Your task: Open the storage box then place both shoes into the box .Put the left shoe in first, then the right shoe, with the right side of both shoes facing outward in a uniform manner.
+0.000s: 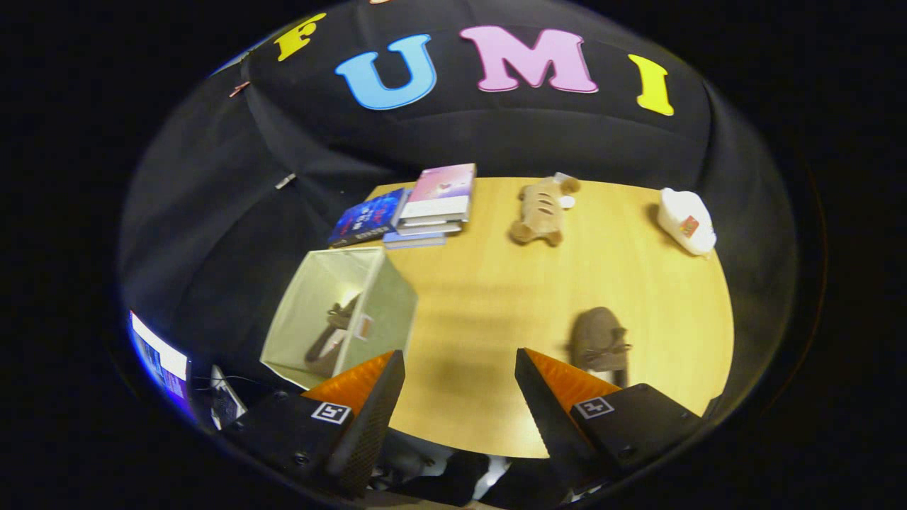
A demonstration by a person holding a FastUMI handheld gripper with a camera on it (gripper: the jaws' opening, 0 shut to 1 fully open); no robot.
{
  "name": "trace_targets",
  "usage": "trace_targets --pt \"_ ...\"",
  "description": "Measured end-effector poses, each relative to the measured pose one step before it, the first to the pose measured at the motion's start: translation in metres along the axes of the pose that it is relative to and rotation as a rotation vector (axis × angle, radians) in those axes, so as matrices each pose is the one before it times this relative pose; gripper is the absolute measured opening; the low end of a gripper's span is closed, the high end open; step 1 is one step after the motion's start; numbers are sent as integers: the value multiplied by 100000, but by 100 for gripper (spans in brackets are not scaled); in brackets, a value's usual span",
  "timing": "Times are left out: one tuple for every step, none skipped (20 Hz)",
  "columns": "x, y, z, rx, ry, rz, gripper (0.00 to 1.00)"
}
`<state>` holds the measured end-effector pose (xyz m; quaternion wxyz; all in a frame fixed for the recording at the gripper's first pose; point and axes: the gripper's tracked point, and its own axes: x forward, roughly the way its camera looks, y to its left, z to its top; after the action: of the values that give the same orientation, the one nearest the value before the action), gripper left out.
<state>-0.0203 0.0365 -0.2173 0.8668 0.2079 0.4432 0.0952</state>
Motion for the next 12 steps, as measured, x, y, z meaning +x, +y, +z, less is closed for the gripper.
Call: trace_targets --pt "-218 -2590 -532 48 724 -2930 98" --pt "30 -2413 -671 489 1375 -2574 98" --pt "247 -2183 -832 746 1876 -2334 98" --pt "306 -2247 -649 541 1844 -2241 98" --pt "484 -1941 -758 220 1949 -2149 98" --pt "681 -1652 -938 -164 2445 -1354 98" --pt "752 -1426 -803 -95 2407 -1167 98" --pt "721 -1209 -815 103 2279 -756 98" --pt "973 -915 -634 -168 2257 -436 98" --pt "1066 -534 -445 -289 1813 175 98" --pt "1087 -456 -373 -771 1369 278 97" --pt "1241 -313 -421 -907 2179 -108 97"
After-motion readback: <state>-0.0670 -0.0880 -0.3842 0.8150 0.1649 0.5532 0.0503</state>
